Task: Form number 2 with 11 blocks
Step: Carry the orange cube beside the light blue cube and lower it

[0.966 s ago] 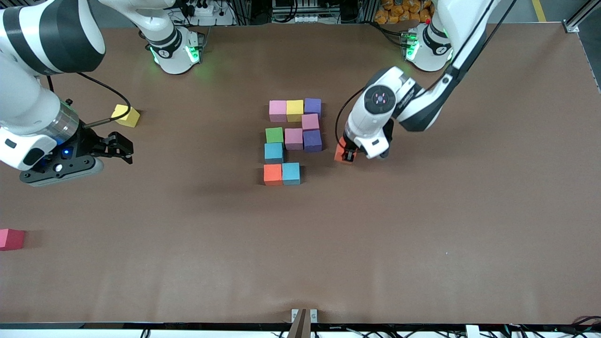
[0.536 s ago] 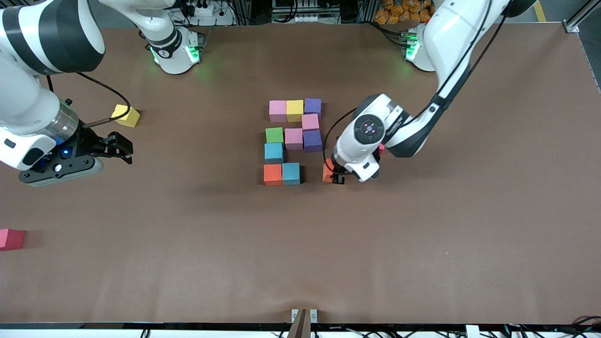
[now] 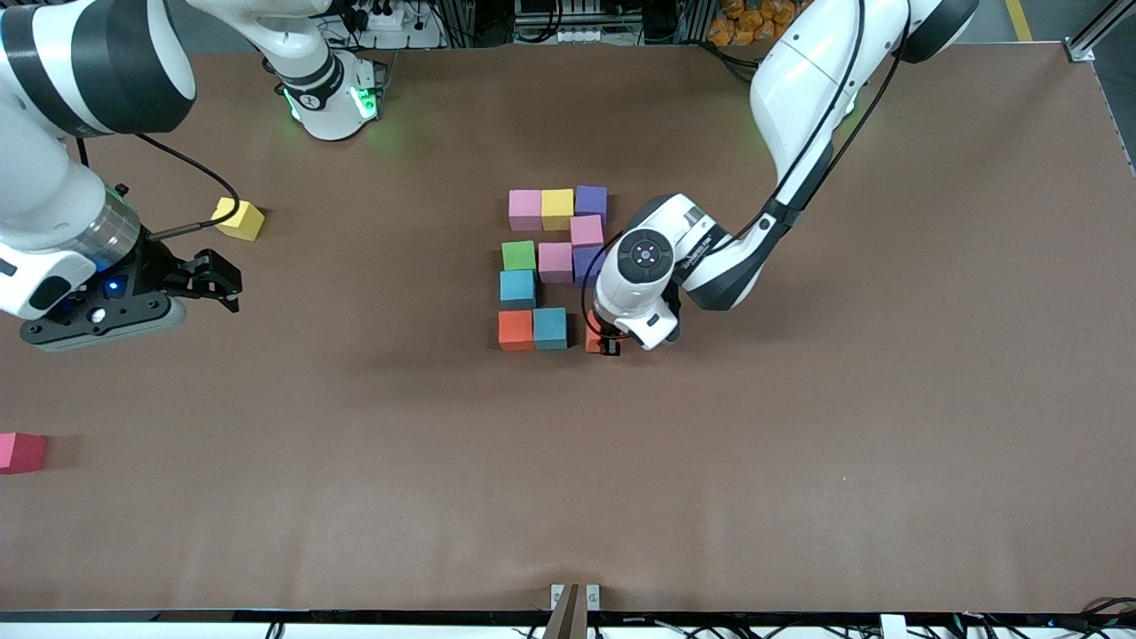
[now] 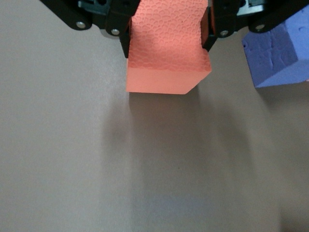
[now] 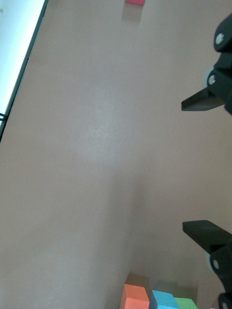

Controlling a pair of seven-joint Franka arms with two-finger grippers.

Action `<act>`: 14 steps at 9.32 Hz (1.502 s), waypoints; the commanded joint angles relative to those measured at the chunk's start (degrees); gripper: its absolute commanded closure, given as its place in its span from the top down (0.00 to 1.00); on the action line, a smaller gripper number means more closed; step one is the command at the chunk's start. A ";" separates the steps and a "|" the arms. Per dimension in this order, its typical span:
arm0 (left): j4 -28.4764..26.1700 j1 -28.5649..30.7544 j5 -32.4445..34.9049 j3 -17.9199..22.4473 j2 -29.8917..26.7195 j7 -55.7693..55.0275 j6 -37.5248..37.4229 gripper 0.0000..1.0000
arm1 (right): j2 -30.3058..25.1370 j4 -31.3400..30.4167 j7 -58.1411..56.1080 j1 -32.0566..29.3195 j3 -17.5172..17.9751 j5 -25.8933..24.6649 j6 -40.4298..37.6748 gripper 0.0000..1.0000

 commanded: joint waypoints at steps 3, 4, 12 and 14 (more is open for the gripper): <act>3.26 -1.55 0.72 0.68 2.25 -1.05 -1.61 0.00 | 0.62 1.88 0.23 -0.54 0.62 -1.41 -1.36 1.00; 3.26 -1.64 0.72 0.68 2.51 -1.13 -1.61 0.00 | 0.62 1.88 0.32 -0.71 0.62 -1.41 -1.36 1.00; 4.76 -2.70 0.89 0.77 4.27 -1.05 -1.52 0.00 | 1.24 1.88 0.32 -0.71 0.62 -1.41 -1.35 1.00; 4.76 -3.57 0.89 1.99 4.36 -1.05 -1.43 0.00 | 1.24 1.88 0.41 -0.71 0.62 -1.41 -1.27 1.00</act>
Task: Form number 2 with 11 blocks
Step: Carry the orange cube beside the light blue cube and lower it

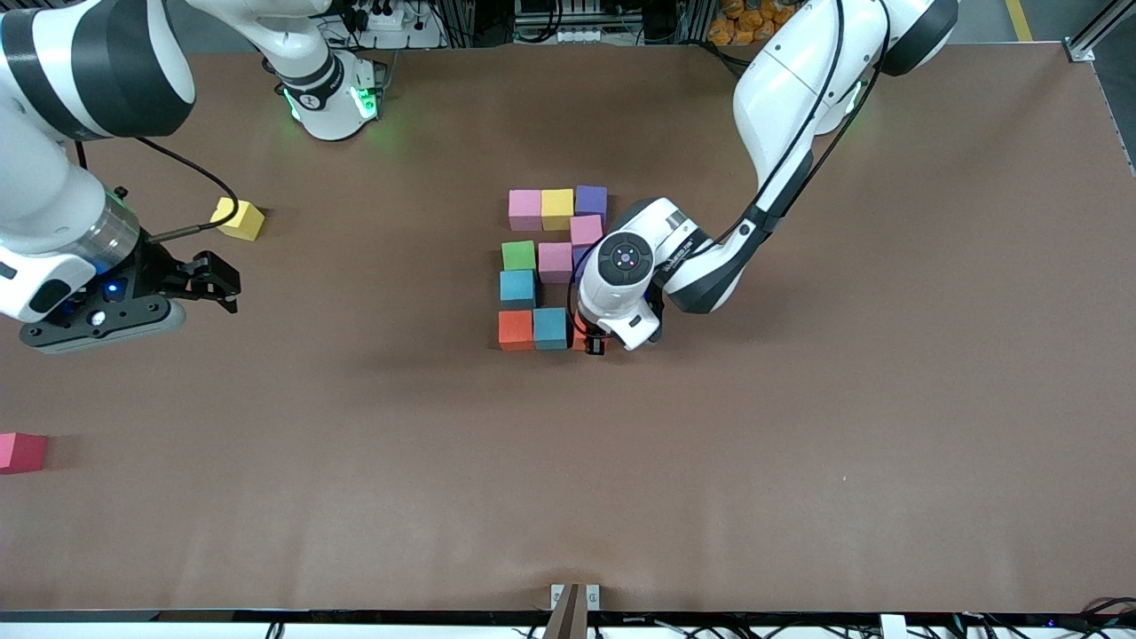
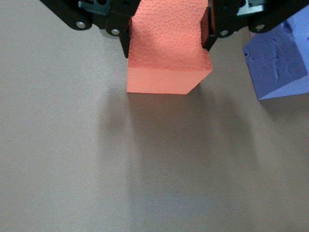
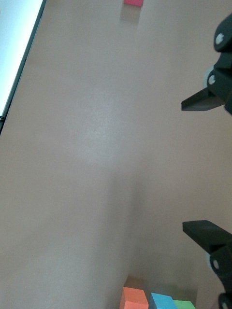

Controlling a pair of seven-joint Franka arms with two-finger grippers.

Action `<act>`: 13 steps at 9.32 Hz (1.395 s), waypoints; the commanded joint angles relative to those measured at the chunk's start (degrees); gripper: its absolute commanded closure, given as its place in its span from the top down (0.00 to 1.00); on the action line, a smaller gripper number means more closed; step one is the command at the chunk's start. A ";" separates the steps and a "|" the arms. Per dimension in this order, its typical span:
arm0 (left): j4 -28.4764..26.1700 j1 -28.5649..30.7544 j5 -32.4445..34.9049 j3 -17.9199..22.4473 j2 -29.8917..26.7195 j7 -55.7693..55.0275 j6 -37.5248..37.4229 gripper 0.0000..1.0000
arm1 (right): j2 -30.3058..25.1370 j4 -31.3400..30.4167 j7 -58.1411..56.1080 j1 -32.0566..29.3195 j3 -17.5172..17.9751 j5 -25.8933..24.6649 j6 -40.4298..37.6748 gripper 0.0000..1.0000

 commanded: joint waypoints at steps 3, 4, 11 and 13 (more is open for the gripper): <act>2.71 -1.72 0.90 1.82 1.98 -1.02 -0.57 0.00 | 0.84 1.49 0.21 -1.38 0.76 -0.97 -0.90 1.00; 3.24 -1.72 0.90 1.82 2.33 -1.02 -0.57 0.00 | 0.84 1.49 0.30 -1.29 0.76 -1.06 -0.90 1.00; 4.38 -1.81 0.90 1.82 2.77 -1.02 -0.48 0.00 | 0.75 1.49 0.04 -1.47 0.76 -0.97 -0.90 1.00; 4.38 -2.25 1.07 1.82 3.04 -1.02 -0.48 0.00 | 0.75 1.49 0.21 -1.47 0.76 -0.97 -0.90 1.00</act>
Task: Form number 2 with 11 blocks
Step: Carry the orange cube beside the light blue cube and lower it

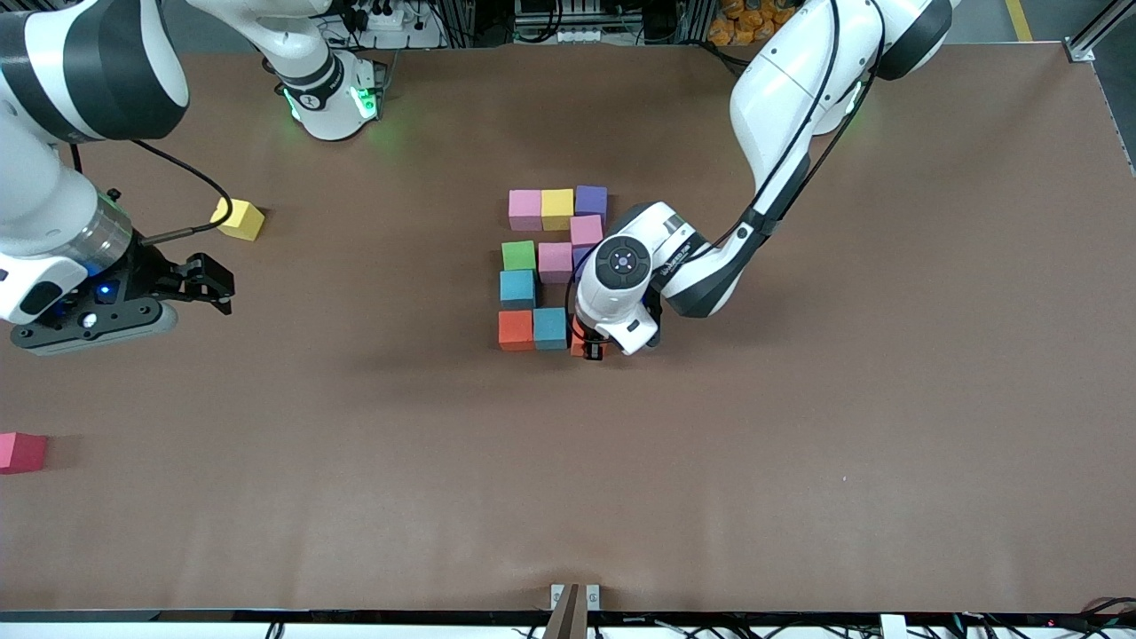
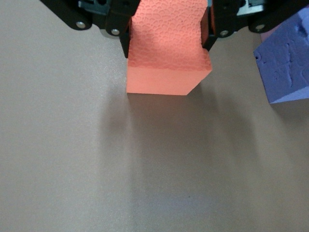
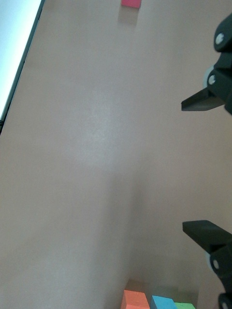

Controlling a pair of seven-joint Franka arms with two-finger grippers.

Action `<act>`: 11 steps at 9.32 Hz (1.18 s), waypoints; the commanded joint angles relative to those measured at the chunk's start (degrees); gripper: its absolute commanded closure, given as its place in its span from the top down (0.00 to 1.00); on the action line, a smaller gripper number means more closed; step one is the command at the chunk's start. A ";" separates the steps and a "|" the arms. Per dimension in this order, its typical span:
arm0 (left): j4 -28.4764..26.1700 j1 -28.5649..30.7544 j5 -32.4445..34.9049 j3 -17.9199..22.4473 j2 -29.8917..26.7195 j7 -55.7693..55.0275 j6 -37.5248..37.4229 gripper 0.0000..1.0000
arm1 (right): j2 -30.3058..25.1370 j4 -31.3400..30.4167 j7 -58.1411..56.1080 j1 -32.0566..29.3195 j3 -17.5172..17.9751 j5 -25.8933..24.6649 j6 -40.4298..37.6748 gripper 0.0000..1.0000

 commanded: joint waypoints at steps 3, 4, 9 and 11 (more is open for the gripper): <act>2.13 -1.26 1.07 0.78 1.91 -0.69 -0.30 0.51 | 0.80 1.49 0.21 -0.85 0.86 -0.92 -0.72 1.00; 2.13 -1.35 1.15 0.78 1.91 -0.78 -0.30 0.74 | 0.80 1.57 0.13 -0.85 0.86 -1.01 -0.89 1.00; 2.04 -1.88 1.33 0.95 1.48 -0.87 -0.47 0.74 | 0.88 1.93 0.21 -0.85 0.86 -0.84 -0.72 1.00; 2.04 -1.88 1.33 0.95 1.13 -0.87 -0.73 0.74 | 1.06 1.84 0.21 -0.76 0.86 -0.83 -0.72 1.00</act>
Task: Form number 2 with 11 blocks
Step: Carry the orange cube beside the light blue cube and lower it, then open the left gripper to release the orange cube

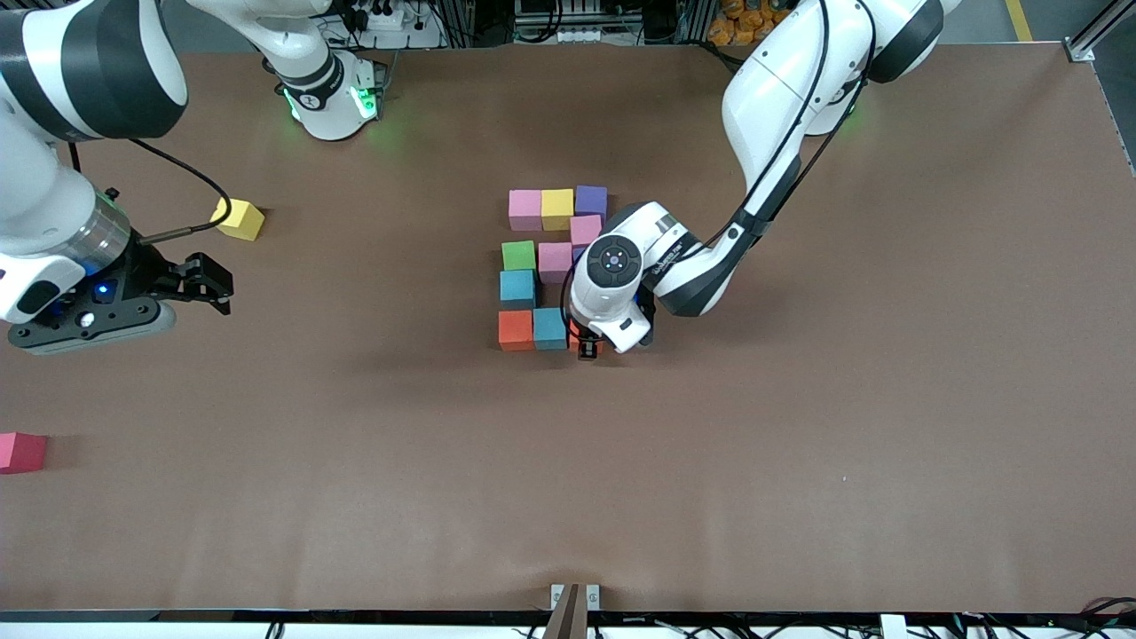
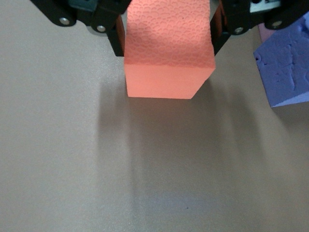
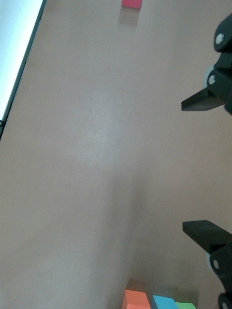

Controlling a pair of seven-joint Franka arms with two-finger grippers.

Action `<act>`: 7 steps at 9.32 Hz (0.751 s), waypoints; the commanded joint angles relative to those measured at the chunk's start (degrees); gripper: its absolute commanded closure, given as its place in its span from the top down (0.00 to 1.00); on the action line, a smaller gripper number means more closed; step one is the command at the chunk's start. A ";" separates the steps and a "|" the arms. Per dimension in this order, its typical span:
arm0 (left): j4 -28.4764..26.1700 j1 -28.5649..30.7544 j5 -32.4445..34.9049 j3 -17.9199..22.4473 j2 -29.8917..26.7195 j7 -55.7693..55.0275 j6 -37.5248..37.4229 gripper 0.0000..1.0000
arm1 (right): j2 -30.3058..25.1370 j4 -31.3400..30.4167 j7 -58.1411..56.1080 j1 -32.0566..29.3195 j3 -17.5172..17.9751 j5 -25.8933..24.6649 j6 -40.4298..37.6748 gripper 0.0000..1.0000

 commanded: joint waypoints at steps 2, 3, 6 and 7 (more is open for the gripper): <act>1.18 -0.69 1.36 0.51 -0.75 -0.78 -2.72 0.74 | 1.30 1.60 0.21 -0.67 0.85 -0.83 -0.72 1.00; 1.18 -0.69 1.36 0.43 -1.19 -0.78 -3.16 0.74 | 1.30 1.60 0.21 -0.58 0.85 -0.83 -0.72 1.00; 1.18 -0.51 1.45 0.43 -2.07 -0.69 -4.39 0.74 | 1.39 1.60 0.39 -0.41 0.93 -0.83 -0.72 1.00; 1.18 -0.42 1.45 0.34 -2.51 -0.69 -5.27 0.74 | 1.39 1.60 0.39 -0.32 0.85 -0.83 -0.72 1.00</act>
